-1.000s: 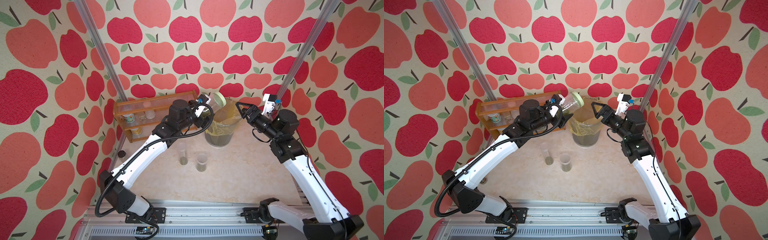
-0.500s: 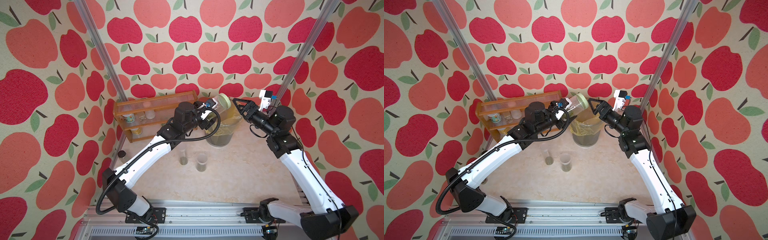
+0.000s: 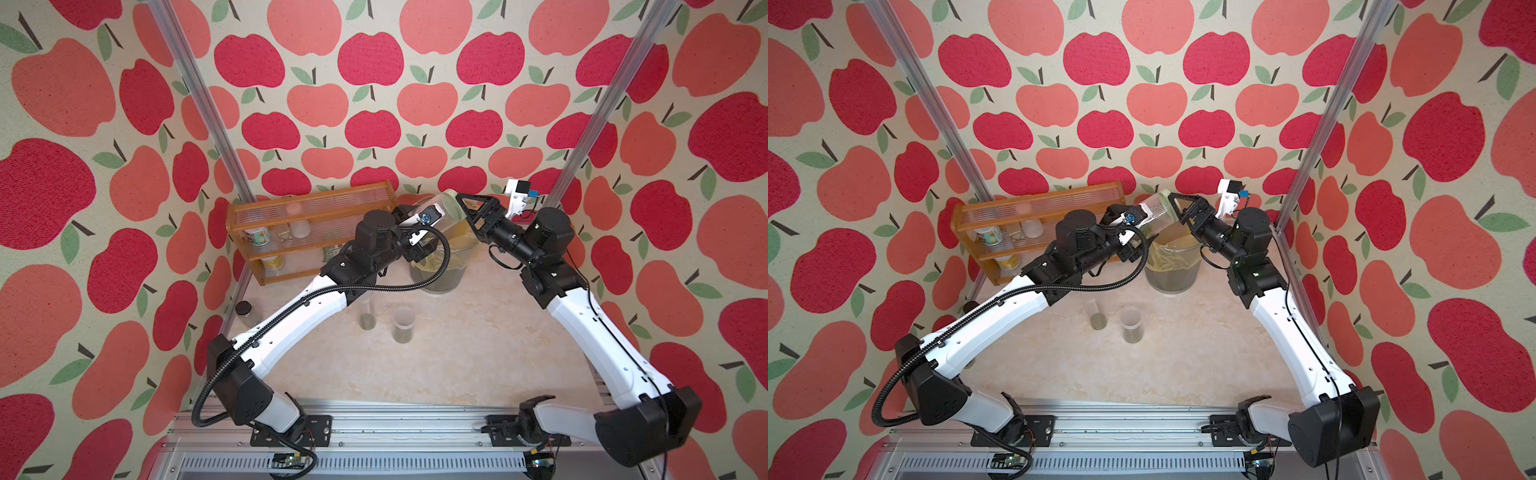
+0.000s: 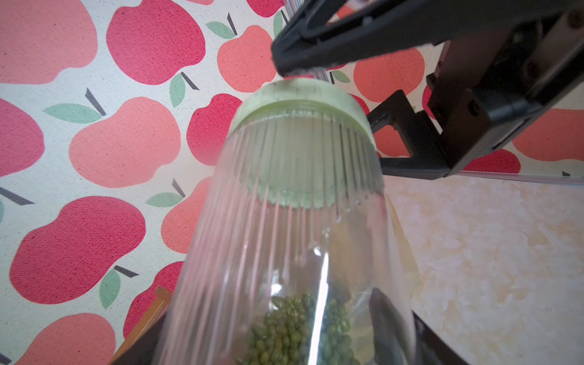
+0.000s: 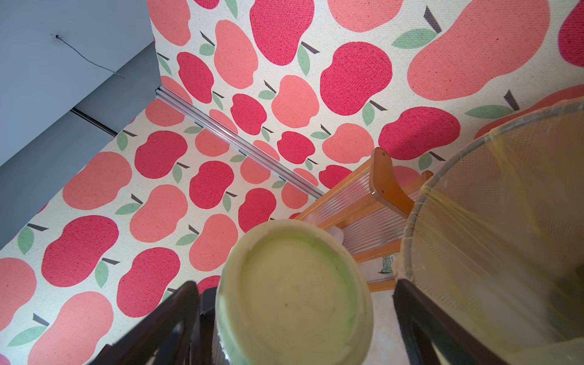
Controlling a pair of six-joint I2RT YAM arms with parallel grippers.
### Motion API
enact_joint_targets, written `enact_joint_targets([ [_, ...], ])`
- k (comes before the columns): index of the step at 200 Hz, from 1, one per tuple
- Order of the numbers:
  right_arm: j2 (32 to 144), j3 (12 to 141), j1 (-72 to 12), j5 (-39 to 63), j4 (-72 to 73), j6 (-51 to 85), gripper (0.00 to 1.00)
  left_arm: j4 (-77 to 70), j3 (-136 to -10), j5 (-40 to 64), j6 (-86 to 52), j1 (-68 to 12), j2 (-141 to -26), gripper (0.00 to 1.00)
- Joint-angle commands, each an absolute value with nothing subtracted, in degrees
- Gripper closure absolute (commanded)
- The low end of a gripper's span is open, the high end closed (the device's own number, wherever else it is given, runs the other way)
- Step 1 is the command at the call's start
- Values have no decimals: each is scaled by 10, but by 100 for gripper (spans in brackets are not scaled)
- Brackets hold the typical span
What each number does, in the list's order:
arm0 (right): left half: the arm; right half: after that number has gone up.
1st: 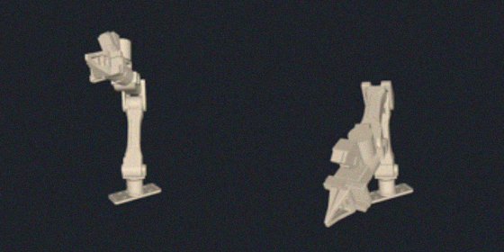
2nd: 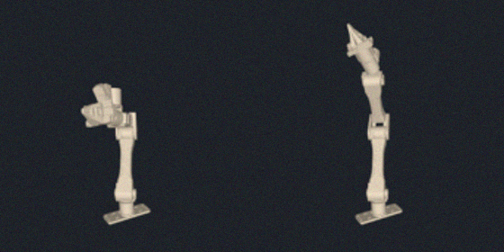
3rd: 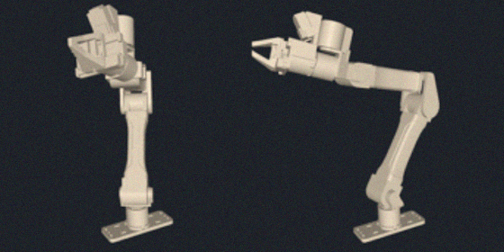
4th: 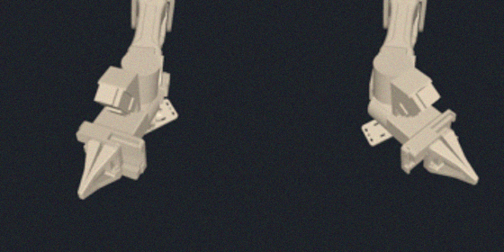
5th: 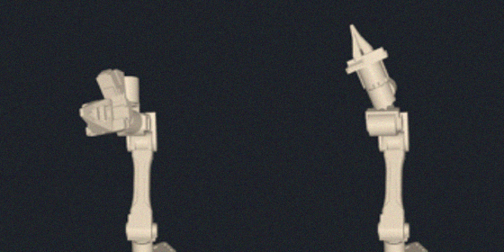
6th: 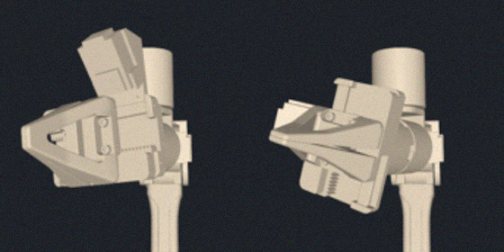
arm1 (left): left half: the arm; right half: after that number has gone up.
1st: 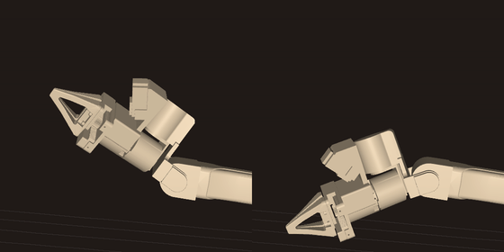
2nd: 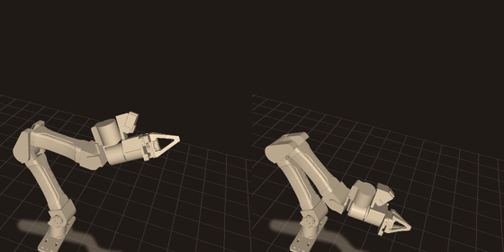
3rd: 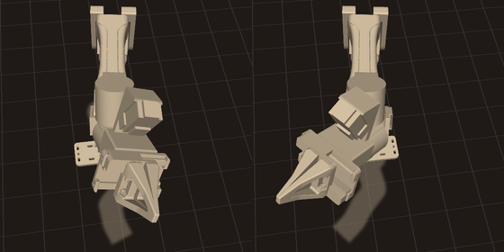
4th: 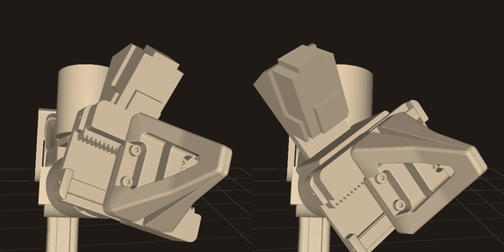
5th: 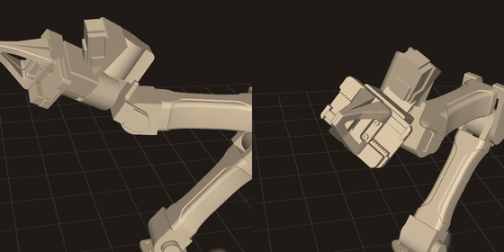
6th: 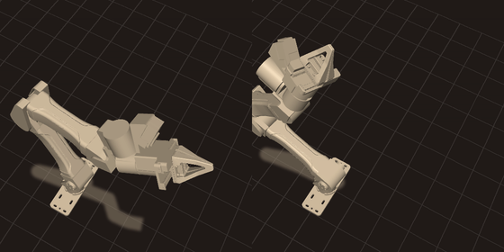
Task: Empty moldy mung beans from jars
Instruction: Unscrew the lid from the jar.
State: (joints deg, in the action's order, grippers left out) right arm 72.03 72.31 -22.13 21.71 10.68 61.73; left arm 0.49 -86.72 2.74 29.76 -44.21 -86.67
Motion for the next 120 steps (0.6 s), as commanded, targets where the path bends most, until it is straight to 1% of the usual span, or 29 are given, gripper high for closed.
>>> enact_joint_targets([
  [1,723,721,-228,208,141,637,1,-73,-864,14,304,-445,-857,62],
  [35,726,715,-229,206,151,642,1,-85,-861,7,310,-451,-860,62],
  [85,735,731,-230,214,109,615,1,-97,-860,6,312,-452,-857,62],
  [120,740,726,-231,225,135,628,1,-100,-855,11,311,-453,-857,62],
])
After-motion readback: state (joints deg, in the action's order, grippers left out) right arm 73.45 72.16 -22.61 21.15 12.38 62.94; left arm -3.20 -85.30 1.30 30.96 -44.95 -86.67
